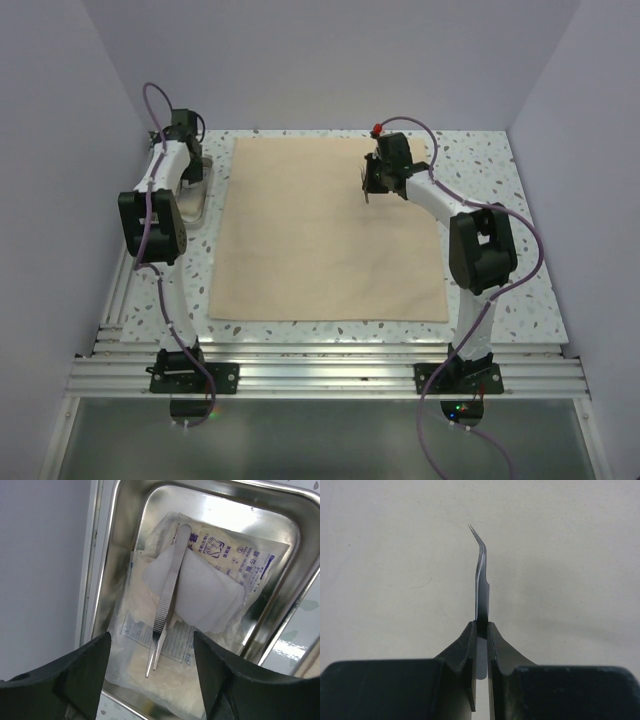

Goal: Prepare the surgical pack

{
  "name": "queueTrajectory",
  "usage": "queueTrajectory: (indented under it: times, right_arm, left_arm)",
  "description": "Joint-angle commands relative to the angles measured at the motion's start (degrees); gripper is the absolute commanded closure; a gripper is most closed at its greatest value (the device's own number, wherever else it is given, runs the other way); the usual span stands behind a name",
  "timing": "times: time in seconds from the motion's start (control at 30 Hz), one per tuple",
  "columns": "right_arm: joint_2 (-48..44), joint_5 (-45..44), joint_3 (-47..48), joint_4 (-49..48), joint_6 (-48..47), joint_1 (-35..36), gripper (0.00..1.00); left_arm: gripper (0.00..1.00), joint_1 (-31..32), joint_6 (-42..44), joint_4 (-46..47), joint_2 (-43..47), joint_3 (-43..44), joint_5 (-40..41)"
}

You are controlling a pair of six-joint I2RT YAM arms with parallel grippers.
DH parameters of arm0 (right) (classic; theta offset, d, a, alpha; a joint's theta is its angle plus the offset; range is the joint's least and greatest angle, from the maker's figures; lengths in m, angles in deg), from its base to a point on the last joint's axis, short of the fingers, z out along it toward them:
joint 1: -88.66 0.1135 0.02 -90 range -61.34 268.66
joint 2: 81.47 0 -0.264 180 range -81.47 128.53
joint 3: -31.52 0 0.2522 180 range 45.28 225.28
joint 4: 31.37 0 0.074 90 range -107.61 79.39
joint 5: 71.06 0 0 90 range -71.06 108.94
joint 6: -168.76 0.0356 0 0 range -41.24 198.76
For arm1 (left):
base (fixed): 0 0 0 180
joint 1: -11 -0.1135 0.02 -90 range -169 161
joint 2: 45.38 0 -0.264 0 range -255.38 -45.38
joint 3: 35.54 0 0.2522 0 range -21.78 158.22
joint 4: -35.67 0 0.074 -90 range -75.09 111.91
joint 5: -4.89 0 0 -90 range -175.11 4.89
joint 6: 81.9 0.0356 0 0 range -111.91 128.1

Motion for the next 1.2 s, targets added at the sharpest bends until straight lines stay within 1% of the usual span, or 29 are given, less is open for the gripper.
queueTrajectory:
  times: [0.0, 0.03, 0.1, 0.23, 0.27, 0.33, 0.37, 0.4, 0.43, 0.47, 0.5, 0.53, 0.6, 0.67, 0.7, 0.77, 0.8, 0.87, 0.93, 1.1, 1.17]
  right_arm:
    - [-0.30, 1.02, 2.57, -1.60, -0.10, 0.05, 1.00]
    - [-0.57, 1.81, 2.74, -1.94, -0.01, 0.05, 1.00]
    - [-1.01, 4.88, 2.66, -2.47, 0.95, 0.14, 1.00]
    - [-2.50, 9.63, 1.87, -4.40, 3.50, 1.45, 1.00]
    - [-2.59, 10.77, 1.78, -5.36, 4.98, 2.32, 1.00]
    - [-2.77, 14.46, 0.64, -8.25, 8.05, 3.30, 1.00]
    - [-2.94, 16.13, 0.11, -9.49, 9.38, 4.08, 1.00]
    - [-3.20, 17.54, -0.50, -10.81, 10.61, 4.53, 1.00]
    - [-3.55, 19.55, -2.08, -13.61, 12.97, 4.97, 1.00]
    - [-4.43, 20.36, -2.96, -15.20, 14.04, 5.75, 1.00]
    - [-4.79, 21.32, -5.15, -16.00, 15.18, 6.20, 1.00]
    - [-5.40, 23.33, -6.12, -20.19, 17.28, 6.46, 1.00]
    - [-7.06, 25.36, -8.49, -23.90, 19.75, 7.34, 1.00]
    - [-8.12, 26.86, -11.49, -28.02, 22.73, 8.13, 1.00]
    - [-9.17, 26.95, -12.28, -28.75, 23.27, 8.40, 1.00]
    - [-10.14, 27.22, -13.86, -30.24, 24.51, 9.36, 1.00]
    - [-10.76, 27.39, -14.74, -30.77, 25.03, 9.71, 1.00]
    - [-11.29, 28.62, -15.45, -32.61, 26.79, 10.50, 1.00]
    - [-11.47, 29.06, -16.15, -33.67, 28.19, 11.03, 1.00]
    - [-11.82, 30.38, -16.94, -35.17, 29.78, 11.83, 1.00]
    - [-11.73, 31.08, -17.03, -36.13, 30.83, 12.00, 1.00]
  left_arm:
    - [0.27, 0.05, -4.48, 0.35, 2.06, -0.69, 3.76]
    - [0.22, 0.14, -5.46, -0.61, 2.68, -1.04, 4.38]
    - [0.17, 0.23, -8.17, -1.49, 5.22, -1.66, 4.22]
    - [0.16, 1.28, -11.26, 0.17, 12.60, -8.07, 1.32]
    - [0.16, 1.55, -11.79, 0.78, 16.27, -9.56, -0.25]
    - [0.16, 2.34, -13.54, 5.25, 20.76, -15.70, -8.24]
    - [0.16, 2.95, -14.25, 7.53, 25.40, -18.16, -12.27]
    - [0.16, 3.30, -15.82, 13.12, 27.88, -23.84, -20.84]
    - [0.16, 3.74, -17.23, 15.79, 30.26, -26.51, -24.40]
    - [0.15, 5.22, -20.03, 18.25, 34.28, -28.97, -30.44]
    - [0.15, 6.02, -21.27, 22.98, 36.15, -33.43, -33.11]
    - [0.15, 6.90, -22.50, 25.11, 37.74, -35.39, -35.23]
    - [0.15, 9.71, -26.10, 30.28, 41.69, -40.22, -39.10]
    - [0.15, 11.99, -28.66, 32.94, 44.59, -42.96, -40.61]
    - [0.15, 12.53, -31.54, 35.91, 45.30, -45.67, -42.61]
    - [0.15, 13.84, -36.02, 38.92, 47.15, -48.41, -45.60]
    - [0.16, 14.29, -37.36, 42.33, 47.68, -51.03, -46.32]
    - [0.16, 15.60, -40.17, 46.20, 48.56, -53.42, -47.38]
    - [0.17, 16.22, -41.49, 49.03, 49.17, -55.71, -47.29]
    - [0.23, 17.45, -44.49, 54.48, 49.18, -59.40, -49.05]
    - [0.26, 17.54, -46.15, 57.20, 49.26, -61.41, -51.23]
